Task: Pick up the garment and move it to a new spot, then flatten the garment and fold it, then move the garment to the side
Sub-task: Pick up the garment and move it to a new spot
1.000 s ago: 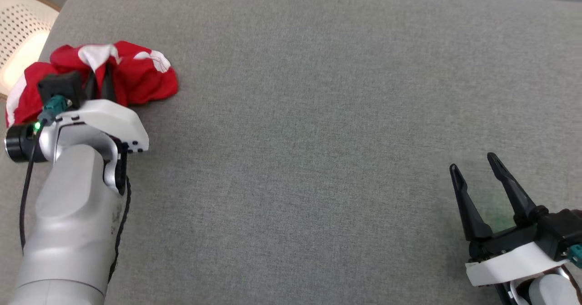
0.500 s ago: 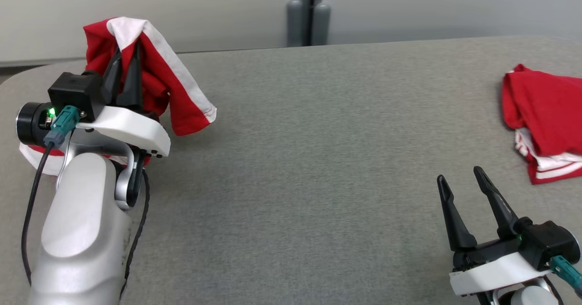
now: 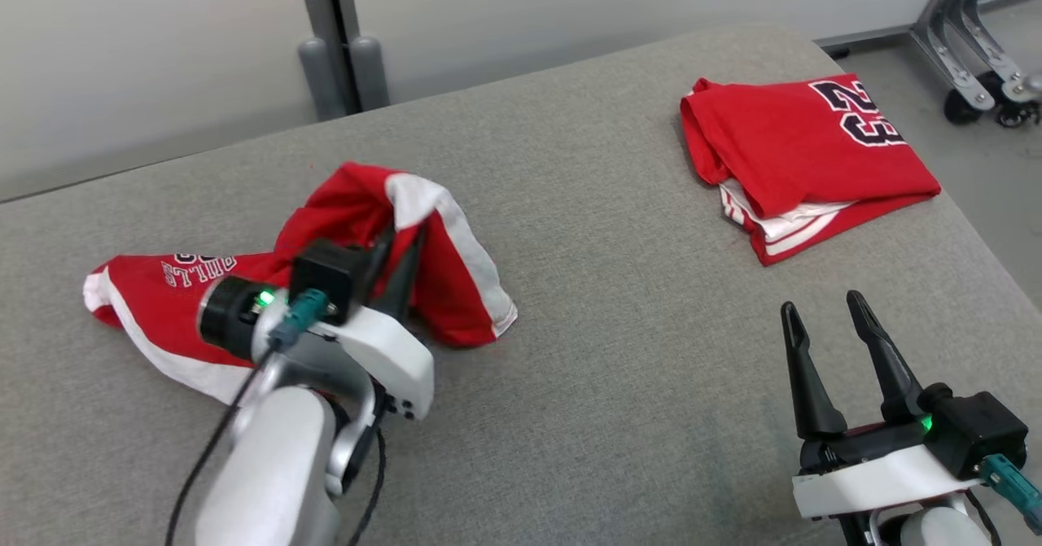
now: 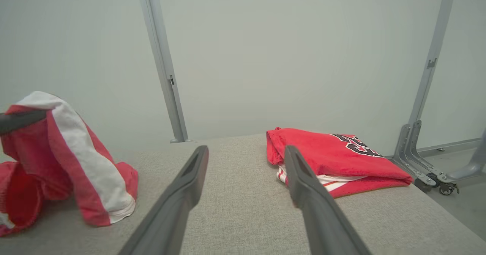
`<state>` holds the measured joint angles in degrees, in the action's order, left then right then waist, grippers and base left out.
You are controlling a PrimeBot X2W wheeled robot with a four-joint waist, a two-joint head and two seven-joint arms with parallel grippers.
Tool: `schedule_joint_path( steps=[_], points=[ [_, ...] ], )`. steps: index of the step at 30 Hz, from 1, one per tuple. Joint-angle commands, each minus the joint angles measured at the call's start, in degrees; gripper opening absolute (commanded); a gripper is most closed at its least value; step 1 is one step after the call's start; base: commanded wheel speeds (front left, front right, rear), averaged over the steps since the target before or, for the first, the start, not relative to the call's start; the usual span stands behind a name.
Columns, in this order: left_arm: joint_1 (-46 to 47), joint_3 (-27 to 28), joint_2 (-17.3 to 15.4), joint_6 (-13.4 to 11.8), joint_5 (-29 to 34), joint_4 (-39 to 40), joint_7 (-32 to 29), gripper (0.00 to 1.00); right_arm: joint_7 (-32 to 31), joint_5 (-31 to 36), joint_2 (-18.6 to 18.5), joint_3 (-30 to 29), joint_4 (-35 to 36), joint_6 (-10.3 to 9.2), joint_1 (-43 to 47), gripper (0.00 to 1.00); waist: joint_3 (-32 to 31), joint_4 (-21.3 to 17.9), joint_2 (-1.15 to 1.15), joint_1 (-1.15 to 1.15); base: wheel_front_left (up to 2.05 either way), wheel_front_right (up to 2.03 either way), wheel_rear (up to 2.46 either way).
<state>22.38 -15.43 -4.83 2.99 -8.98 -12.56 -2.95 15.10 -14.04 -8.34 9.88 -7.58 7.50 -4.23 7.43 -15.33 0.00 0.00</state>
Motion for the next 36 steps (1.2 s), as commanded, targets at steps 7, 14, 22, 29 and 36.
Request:
schedule_joint_path(
  steps=[7,14,22,29,36],
  points=[
    [-1.22,-7.82,1.38,-1.28,2.46,-11.65,5.5,0.0,0.05,-0.89,1.17,0.67,0.36,-0.03,-2.57,1.0,7.6,-2.99,0.0,0.0,0.0,0.0,0.0],
    [1.32,-17.51,1.81,-0.83,-2.74,-17.75,11.99,1.0,0.05,-1.05,1.1,0.36,0.02,-0.03,-3.28,1.0,8.44,-1.39,0.0,0.0,0.0,0.0,0.0],
    [-1.31,-24.19,1.8,-3.79,-10.54,-12.2,15.25,1.0,0.05,-0.7,0.2,0.96,-0.48,-0.03,-0.92,1.0,2.36,3.15,0.0,0.0,0.0,0.0,0.0],
    [-8.55,-19.8,-1.05,-9.19,-12.68,-2.99,16.83,1.0,0.05,-0.38,-0.14,1.29,-0.89,-0.03,2.1,1.0,-3.15,7.03,0.0,0.0,0.0,0.0,0.0],
    [-17.67,-11.26,-4.37,-13.71,-12.85,6.01,18.16,1.0,0.05,-0.07,-0.12,1.84,-1.24,-0.03,4.65,1.0,-7.17,8.91,0.0,0.0,0.0,0.0,0.0]
  ],
)
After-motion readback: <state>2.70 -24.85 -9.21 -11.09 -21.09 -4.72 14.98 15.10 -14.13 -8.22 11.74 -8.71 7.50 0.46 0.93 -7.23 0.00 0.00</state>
